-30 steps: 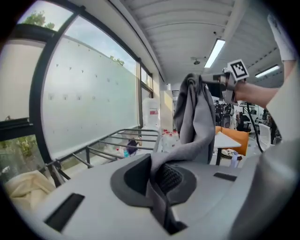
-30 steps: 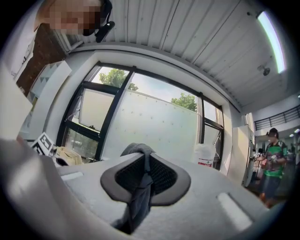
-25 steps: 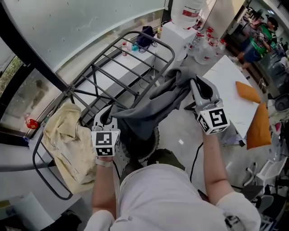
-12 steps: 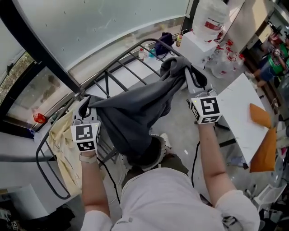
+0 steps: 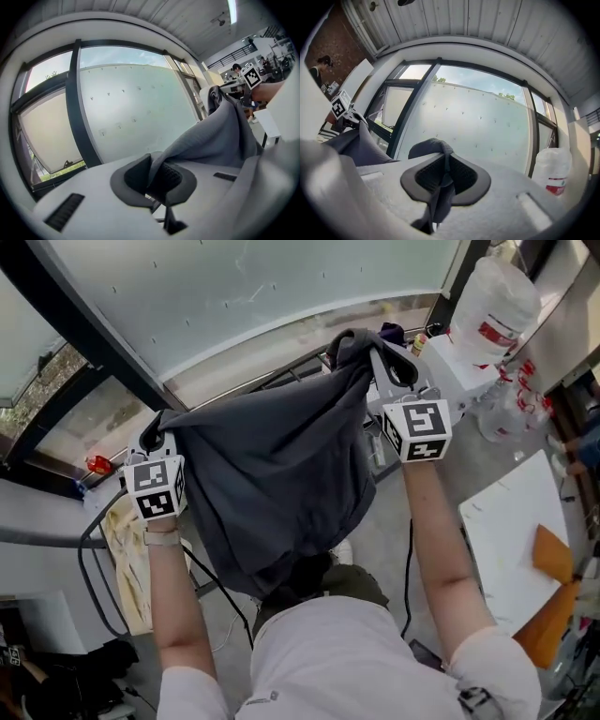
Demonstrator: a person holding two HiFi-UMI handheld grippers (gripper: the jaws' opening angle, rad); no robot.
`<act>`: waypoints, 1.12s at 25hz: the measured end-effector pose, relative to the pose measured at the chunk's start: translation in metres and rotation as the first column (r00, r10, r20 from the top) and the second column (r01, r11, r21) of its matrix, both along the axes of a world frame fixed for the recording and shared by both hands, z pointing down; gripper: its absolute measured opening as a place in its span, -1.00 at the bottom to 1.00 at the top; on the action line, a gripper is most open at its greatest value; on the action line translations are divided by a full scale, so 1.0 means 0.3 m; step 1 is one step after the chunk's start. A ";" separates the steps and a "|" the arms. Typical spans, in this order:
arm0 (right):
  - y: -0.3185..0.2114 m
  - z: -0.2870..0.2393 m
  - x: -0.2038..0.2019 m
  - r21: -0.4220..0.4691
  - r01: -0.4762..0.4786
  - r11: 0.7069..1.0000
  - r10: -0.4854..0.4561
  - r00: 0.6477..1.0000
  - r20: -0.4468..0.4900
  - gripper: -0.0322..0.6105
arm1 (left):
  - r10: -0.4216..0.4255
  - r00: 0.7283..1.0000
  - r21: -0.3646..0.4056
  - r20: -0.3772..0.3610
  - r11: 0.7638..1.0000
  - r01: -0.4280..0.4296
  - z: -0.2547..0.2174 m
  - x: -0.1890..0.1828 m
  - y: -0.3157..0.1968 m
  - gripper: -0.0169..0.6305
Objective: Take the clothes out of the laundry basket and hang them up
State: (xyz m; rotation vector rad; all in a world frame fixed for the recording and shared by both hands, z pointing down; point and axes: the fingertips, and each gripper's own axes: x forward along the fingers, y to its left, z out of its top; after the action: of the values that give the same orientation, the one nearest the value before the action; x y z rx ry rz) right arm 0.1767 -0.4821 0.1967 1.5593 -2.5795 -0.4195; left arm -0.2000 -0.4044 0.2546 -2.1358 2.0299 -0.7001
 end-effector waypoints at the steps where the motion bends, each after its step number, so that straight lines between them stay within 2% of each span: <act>1: -0.049 0.005 -0.005 -0.008 0.006 1.000 -0.006 1.000 0.002 -0.79 | -0.013 1.000 -0.010 0.012 1.000 0.013 0.009 -0.005 -0.037 -0.93; 5: -0.218 0.069 -0.044 -0.060 0.026 0.998 -0.026 1.000 -0.010 -0.79 | -0.048 0.998 -0.091 0.050 0.995 0.053 0.107 -0.029 -0.169 -0.93; 9: -0.346 0.225 -0.099 -0.157 0.048 0.986 -0.057 0.997 -0.054 -0.78 | -0.090 0.994 -0.182 0.064 0.978 0.100 0.270 -0.061 -0.262 -0.93; 14: -0.434 0.481 -0.180 -0.307 0.095 0.947 -0.139 0.982 -0.127 -0.78 | -0.133 0.987 -0.291 0.092 0.944 0.155 0.468 -0.084 -0.314 -0.91; 18: -0.475 0.635 -0.201 -0.371 0.106 0.922 -0.165 0.978 -0.130 -0.78 | -0.176 0.979 -0.370 0.100 0.907 0.200 0.623 -0.094 -0.303 -0.91; 22: -0.488 0.759 -0.210 -0.439 0.132 0.889 -0.213 0.967 -0.139 -0.78 | -0.216 0.971 -0.410 0.105 0.880 0.240 0.722 -0.083 -0.275 -0.91; 23: -0.488 0.787 -0.214 -0.456 0.144 0.878 -0.229 0.964 -0.138 -0.78 | -0.230 0.968 -0.415 0.099 0.875 0.250 0.737 -0.079 -0.267 -0.86; 26: -0.482 0.867 -0.222 -0.509 0.176 0.842 -0.276 0.953 -0.127 -0.69 | -0.260 0.962 -0.434 0.084 0.859 0.270 0.773 -0.063 -0.235 -0.54; 28: -0.471 0.903 -0.225 -0.545 0.204 0.813 -0.305 0.947 -0.101 -0.52 | -0.262 0.962 -0.449 0.083 0.851 0.271 0.787 -0.041 -0.213 -0.44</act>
State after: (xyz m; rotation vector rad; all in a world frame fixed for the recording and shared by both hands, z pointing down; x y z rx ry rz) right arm 0.1091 -0.6232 0.4675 0.9414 -2.4668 0.1315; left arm -0.2121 -0.4683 0.4908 -2.0546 2.3667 -1.3576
